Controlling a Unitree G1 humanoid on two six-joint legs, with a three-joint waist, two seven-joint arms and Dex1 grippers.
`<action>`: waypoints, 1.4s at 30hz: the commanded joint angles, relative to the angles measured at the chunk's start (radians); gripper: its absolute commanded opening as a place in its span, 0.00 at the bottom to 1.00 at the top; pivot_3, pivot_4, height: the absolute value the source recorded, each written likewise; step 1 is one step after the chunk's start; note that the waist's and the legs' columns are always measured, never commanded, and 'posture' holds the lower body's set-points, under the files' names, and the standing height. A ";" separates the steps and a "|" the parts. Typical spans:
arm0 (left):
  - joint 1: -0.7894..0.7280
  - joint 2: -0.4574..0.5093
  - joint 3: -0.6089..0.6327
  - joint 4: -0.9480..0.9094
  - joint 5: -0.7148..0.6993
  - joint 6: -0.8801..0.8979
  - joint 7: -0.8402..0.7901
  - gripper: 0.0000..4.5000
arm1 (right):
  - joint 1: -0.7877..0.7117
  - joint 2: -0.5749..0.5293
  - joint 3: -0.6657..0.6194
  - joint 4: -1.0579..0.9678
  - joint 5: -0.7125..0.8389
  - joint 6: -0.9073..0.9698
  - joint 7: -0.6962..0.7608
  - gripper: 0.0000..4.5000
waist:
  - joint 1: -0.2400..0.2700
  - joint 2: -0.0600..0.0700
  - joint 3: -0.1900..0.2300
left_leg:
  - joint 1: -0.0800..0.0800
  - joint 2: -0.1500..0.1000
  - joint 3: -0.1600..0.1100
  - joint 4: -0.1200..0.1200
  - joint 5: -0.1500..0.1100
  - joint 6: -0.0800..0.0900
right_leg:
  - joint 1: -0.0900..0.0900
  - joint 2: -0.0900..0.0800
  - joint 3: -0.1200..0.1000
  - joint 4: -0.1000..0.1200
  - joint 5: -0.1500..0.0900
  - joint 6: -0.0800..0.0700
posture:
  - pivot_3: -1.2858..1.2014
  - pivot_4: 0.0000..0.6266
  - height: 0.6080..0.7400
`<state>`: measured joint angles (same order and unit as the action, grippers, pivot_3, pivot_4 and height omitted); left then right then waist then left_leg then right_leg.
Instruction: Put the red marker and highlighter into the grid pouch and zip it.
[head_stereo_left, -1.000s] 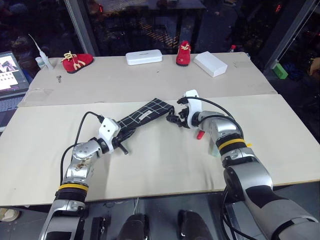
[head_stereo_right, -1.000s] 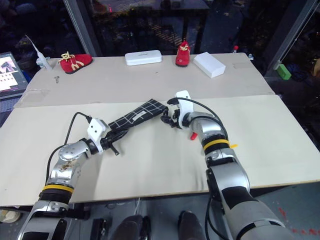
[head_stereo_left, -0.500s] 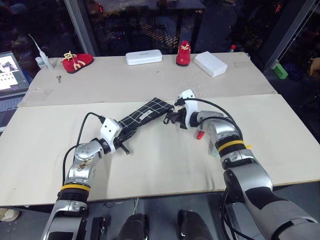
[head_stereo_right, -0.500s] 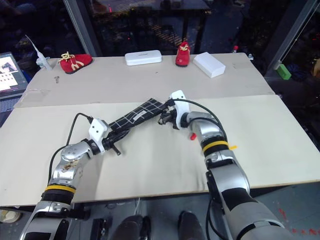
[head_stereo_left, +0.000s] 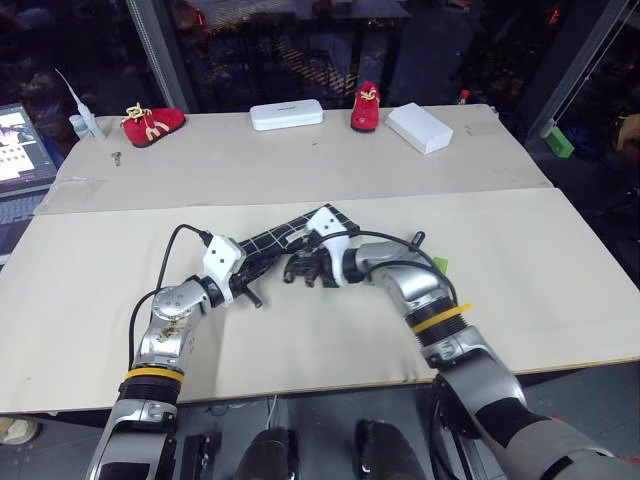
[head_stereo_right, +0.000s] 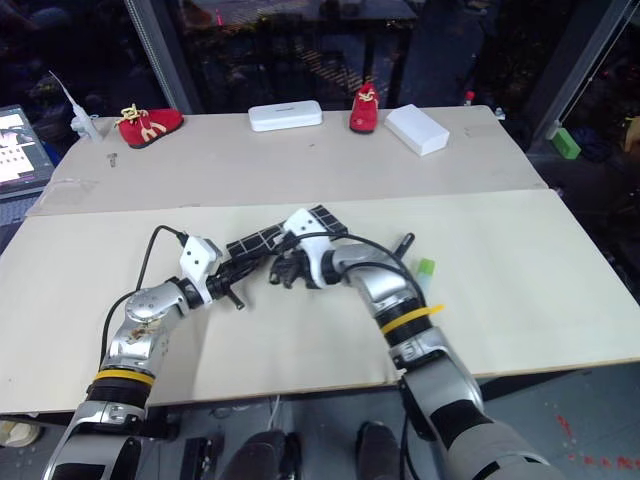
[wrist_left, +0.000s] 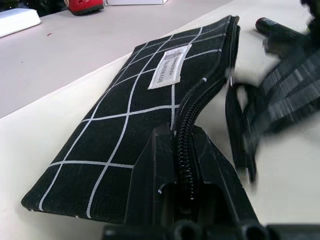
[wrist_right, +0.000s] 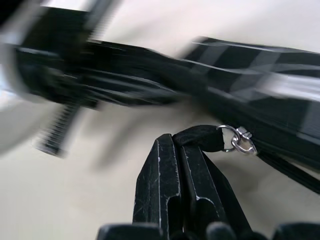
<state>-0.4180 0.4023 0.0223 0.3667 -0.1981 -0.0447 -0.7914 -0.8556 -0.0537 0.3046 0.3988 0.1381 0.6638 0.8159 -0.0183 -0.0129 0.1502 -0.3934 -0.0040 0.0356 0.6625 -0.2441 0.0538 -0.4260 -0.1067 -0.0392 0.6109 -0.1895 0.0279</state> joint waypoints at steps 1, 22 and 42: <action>-0.026 -0.006 0.003 -0.013 -0.009 -0.008 -0.002 0.00 | -0.015 0.032 0.017 -0.048 0.010 0.016 -0.002 0.02 | 0.003 0.000 0.000 | 0.000 0.000 0.000 0.000 0.000 0.000 | 0.000 0.000 0.000 0.000 0.000 0.000 | 0.52 0.24 1.00; -0.011 -0.015 0.006 -0.028 -0.013 -0.010 -0.008 0.00 | 0.249 -0.531 -0.334 -0.758 0.215 0.425 0.009 0.71 | 0.012 0.000 0.000 | -0.002 0.000 -0.001 0.001 0.000 0.000 | 0.001 -0.001 -0.001 -0.002 0.000 0.000 | 0.52 0.24 1.00; -0.019 -0.062 -0.007 0.033 -0.002 -0.038 -0.006 0.00 | 0.506 -0.411 -0.439 -0.860 0.029 0.666 -0.553 0.71 | 0.021 -0.001 0.000 | 0.000 0.000 0.001 0.001 0.000 0.000 | 0.002 0.000 0.000 -0.003 -0.001 -0.001 | 0.52 0.24 1.00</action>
<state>-0.4225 0.3421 0.0136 0.4089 -0.1975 -0.0565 -0.7978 -0.3601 -0.4595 -0.1360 -0.4607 0.1863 1.3500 0.2866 0.0031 -0.0136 0.1505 -0.3930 -0.0038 0.0367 0.6636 -0.2442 0.0540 -0.4240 -0.1068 -0.0389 0.6084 -0.1900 0.0272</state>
